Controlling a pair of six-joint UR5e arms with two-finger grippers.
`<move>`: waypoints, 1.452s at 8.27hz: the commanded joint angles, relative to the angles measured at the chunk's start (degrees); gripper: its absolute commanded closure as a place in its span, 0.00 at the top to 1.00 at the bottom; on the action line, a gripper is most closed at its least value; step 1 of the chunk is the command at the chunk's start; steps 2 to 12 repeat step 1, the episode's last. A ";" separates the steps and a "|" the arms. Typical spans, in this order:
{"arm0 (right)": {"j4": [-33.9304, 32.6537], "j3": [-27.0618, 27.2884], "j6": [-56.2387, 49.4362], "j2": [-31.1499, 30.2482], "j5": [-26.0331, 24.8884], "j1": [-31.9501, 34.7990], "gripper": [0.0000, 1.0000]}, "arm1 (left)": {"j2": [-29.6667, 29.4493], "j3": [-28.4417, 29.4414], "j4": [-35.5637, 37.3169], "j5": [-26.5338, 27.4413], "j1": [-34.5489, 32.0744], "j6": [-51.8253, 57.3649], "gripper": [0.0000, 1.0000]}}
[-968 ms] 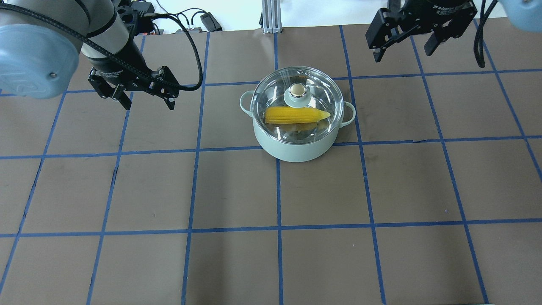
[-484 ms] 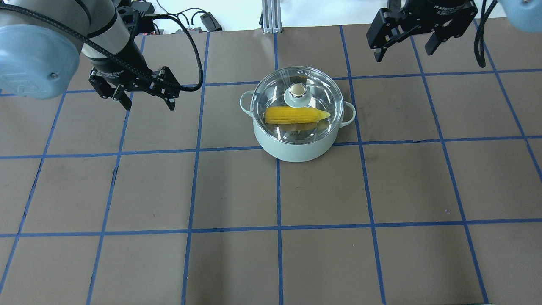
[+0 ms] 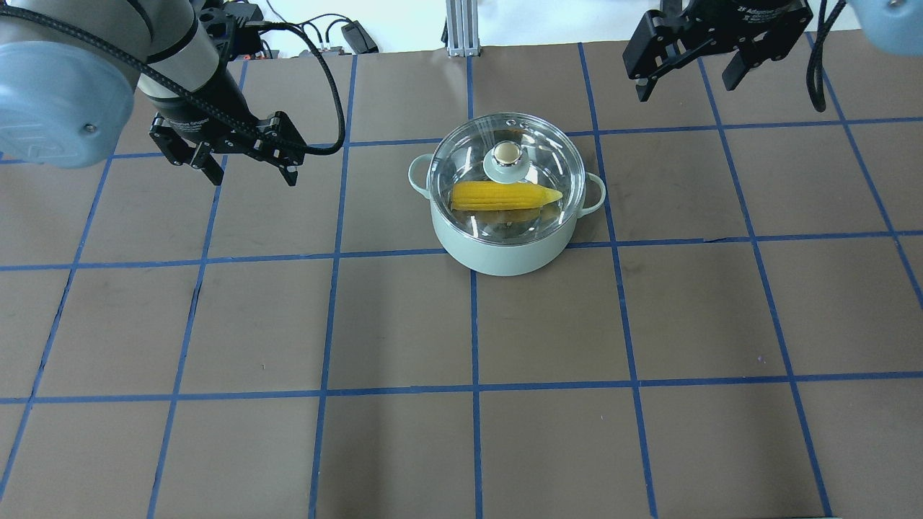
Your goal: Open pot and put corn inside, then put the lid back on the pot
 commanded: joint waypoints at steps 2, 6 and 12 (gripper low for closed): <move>-0.15 0.00 0.08 0.00 -0.04 0.00 1.00 | 0.00 0.00 0.24 -0.14 0.20 0.18 1.00; -0.15 0.00 0.08 0.00 -0.04 0.00 1.00 | 0.00 0.00 0.24 -0.14 0.20 0.18 1.00; -0.15 0.00 0.08 0.00 -0.04 0.00 1.00 | 0.00 0.00 0.24 -0.14 0.20 0.18 1.00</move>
